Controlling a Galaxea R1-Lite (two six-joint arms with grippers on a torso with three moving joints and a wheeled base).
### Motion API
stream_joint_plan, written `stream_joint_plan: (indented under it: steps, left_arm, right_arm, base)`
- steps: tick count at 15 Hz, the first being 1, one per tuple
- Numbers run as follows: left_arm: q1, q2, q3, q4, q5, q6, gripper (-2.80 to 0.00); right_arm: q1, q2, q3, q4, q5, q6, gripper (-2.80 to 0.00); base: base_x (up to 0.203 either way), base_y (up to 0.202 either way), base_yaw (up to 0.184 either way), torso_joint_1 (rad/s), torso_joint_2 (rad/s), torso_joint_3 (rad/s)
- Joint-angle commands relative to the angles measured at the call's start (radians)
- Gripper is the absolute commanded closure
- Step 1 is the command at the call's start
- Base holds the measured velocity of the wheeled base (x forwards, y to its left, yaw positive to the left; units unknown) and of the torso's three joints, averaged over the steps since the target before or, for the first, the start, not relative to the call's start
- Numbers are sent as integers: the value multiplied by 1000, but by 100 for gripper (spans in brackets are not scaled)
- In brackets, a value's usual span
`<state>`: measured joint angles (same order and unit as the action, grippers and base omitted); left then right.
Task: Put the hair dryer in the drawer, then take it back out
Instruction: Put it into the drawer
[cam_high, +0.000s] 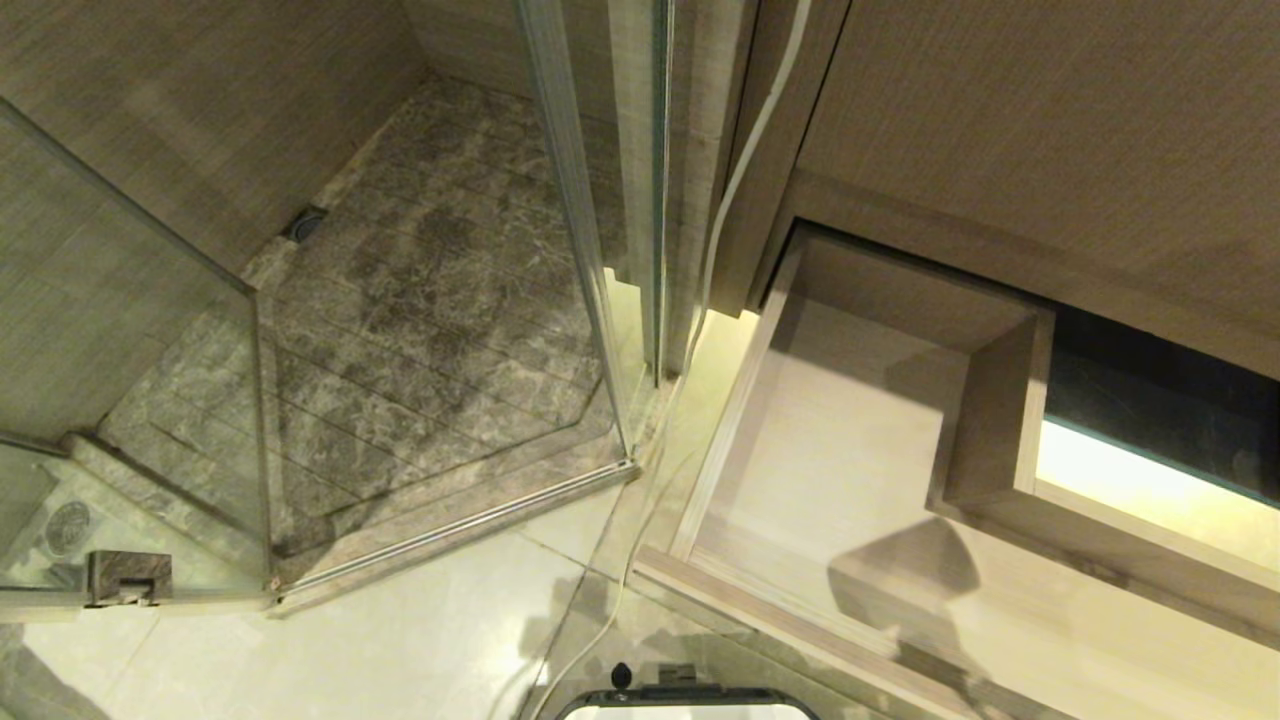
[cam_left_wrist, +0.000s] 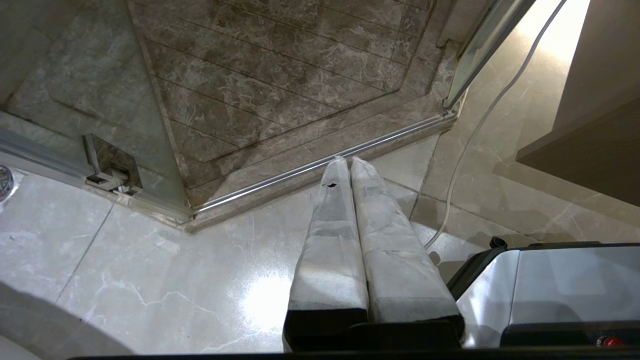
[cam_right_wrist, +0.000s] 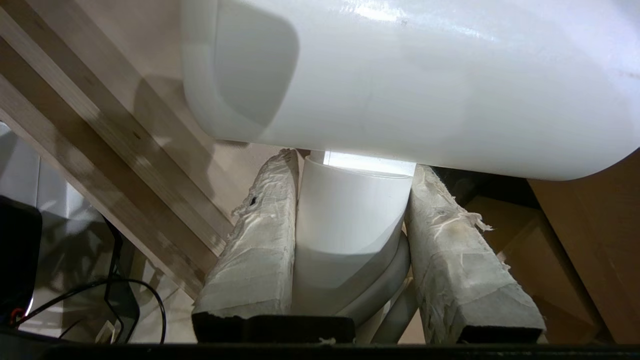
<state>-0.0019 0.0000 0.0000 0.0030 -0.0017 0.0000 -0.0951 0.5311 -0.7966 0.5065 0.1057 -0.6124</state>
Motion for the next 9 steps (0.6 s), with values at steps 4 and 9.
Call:
stream_joint_plan:
  steps: [4, 9]
  left_arm:
    - [0, 0, 2, 0, 0, 0, 0]
    - [0, 0, 1, 0, 0, 0, 0]
  right_arm:
    - [3, -5, -3, 10, 0, -4, 0]
    - [3, -2, -10, 15, -1, -4, 0]
  base:
    - [0, 0, 0, 45, 51, 88]
    - [0, 0, 0, 12, 15, 24]
